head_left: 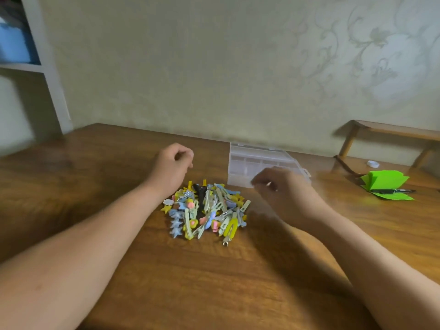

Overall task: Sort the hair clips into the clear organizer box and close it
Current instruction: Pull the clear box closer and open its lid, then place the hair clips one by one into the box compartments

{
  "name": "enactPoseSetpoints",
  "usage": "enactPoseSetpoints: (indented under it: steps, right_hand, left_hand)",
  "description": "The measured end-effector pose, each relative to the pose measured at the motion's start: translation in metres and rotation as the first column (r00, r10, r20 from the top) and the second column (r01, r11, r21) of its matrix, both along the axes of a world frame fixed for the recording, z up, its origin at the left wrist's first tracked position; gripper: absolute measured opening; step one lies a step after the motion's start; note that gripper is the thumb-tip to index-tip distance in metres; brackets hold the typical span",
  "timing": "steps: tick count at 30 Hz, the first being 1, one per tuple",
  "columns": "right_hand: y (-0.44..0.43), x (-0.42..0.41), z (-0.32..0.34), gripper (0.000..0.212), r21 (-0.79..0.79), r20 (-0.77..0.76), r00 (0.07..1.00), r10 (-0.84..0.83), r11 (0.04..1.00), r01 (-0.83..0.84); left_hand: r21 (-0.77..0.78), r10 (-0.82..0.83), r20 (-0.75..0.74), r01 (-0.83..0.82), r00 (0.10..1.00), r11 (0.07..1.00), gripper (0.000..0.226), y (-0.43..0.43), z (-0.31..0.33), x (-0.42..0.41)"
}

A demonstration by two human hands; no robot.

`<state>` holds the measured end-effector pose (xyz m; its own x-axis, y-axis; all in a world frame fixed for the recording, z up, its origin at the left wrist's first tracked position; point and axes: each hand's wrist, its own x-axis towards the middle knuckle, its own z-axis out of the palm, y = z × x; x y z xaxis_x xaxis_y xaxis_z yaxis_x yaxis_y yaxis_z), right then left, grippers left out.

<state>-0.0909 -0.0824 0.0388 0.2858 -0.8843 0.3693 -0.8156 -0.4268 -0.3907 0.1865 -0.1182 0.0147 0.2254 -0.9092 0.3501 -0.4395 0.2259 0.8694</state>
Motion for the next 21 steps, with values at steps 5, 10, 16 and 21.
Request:
enactPoseSetpoints:
  steps: [5,10,16,21]
  right_hand:
    - [-0.019,0.032,0.015,0.025,0.188,-0.198,0.974,0.110,0.979,-0.073]
    - [-0.015,0.038,0.013,0.027,0.229,-0.180,0.980,0.083,0.973,-0.040]
    - [-0.006,0.034,0.003,0.034,0.270,-0.194,0.978,0.072,0.963,-0.017]
    - [-0.002,0.034,0.002,0.030,0.240,-0.180,0.982,0.061,0.971,-0.017]
  left_hand:
    - [0.030,-0.056,0.049,0.055,0.997,0.998,0.019,-0.003,-0.003,0.001]
    - [0.030,-0.096,0.064,0.094,0.993,0.995,0.020,-0.007,-0.007,0.000]
    - [0.048,-0.116,0.101,0.112,0.988,0.993,0.023,-0.008,-0.003,-0.002]
    - [0.060,-0.127,0.110,0.121,0.986,0.991,0.021,-0.008,-0.003,-0.004]
